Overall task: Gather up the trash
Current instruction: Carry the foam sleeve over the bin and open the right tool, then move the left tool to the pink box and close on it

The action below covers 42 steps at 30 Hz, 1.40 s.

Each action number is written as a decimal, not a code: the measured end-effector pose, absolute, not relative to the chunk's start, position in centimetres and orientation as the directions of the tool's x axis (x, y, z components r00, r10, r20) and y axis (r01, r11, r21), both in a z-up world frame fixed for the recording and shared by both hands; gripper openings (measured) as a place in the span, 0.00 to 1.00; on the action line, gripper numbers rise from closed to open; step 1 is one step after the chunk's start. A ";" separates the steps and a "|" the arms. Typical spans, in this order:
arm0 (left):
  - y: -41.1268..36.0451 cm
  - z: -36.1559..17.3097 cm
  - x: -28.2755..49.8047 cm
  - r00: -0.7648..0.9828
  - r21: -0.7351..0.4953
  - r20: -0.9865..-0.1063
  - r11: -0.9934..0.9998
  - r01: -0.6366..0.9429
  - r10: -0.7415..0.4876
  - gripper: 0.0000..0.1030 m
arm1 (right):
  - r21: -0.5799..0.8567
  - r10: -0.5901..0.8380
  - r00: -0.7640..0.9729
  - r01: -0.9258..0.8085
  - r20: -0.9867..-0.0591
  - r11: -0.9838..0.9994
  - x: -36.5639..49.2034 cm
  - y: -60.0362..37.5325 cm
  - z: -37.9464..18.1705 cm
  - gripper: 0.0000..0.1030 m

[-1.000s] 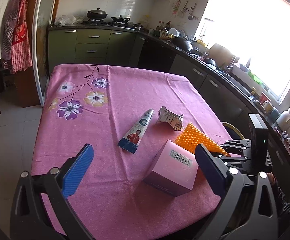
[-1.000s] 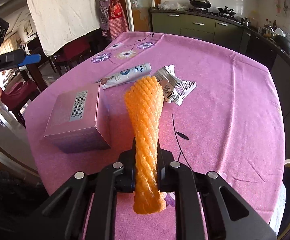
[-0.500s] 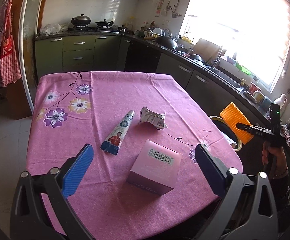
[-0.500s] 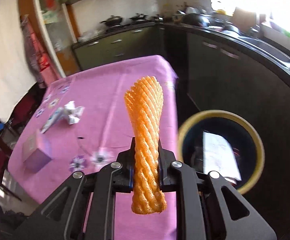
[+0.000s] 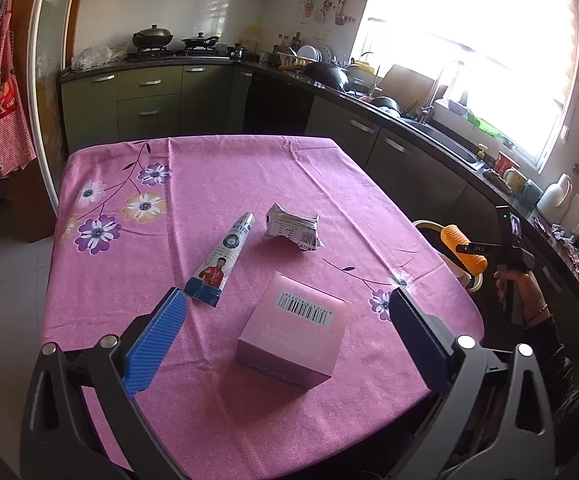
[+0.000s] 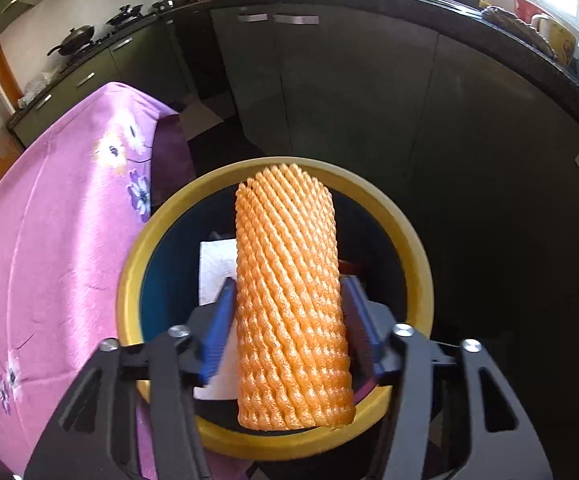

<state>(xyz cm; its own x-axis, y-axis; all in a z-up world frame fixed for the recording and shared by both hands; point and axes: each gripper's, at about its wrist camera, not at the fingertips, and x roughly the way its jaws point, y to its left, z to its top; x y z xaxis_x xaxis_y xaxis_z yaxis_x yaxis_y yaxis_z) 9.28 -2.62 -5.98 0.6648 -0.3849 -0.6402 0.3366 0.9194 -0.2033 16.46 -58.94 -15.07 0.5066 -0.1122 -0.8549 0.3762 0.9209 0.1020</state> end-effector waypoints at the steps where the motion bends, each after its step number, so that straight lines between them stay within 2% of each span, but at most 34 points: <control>1: -2.9 -6.1 9.3 0.661 -0.201 -0.643 0.918 0.342 -0.387 0.93 | 0.081 -0.144 0.509 0.395 -0.849 0.915 16.2 -58.9 -14.7 0.58; 3: -3.4 -6.2 9.3 0.653 -0.194 -0.647 0.914 0.357 -0.392 0.93 | 0.080 -0.175 0.549 0.408 -0.817 0.910 15.0 -58.2 -13.2 0.60; 6: -4.1 -6.6 9.5 0.648 -0.178 -0.649 0.908 0.380 -0.399 0.93 | 0.128 -0.168 0.644 0.387 -0.746 0.913 12.2 -55.8 -10.3 0.67; 10: -5.0 -7.4 9.7 0.636 -0.158 -0.656 0.897 0.412 -0.407 0.93 | 0.274 -0.030 0.775 0.258 -0.631 0.927 8.0 -50.9 -7.3 0.74; 14: -5.3 -8.1 9.7 0.634 -0.142 -0.657 0.893 0.427 -0.408 0.93 | 0.304 0.063 0.826 0.134 -0.560 0.943 5.9 -45.4 -5.9 0.75; 21: -5.7 -10.3 10.3 0.609 -0.152 -0.675 0.886 0.438 -0.416 0.93 | 0.361 0.223 0.840 -0.035 -0.495 0.932 6.8 -39.3 -4.2 0.75; 27: -6.4 -12.1 10.7 0.579 -0.171 -0.688 0.873 0.457 -0.438 0.93 | 0.360 0.273 0.841 -0.101 -0.467 0.928 6.1 -35.8 -2.7 0.75; 35: -6.7 -12.4 10.5 0.622 -0.088 -0.683 0.889 0.450 -0.383 0.93 | 0.371 0.296 0.827 -0.115 -0.478 0.922 6.2 -34.7 -2.8 0.76; 42: -5.6 -13.3 11.3 0.604 -0.139 -0.691 0.894 0.426 -0.396 0.93 | 0.382 0.307 0.819 -0.118 -0.484 0.917 6.6 -35.3 -3.2 0.76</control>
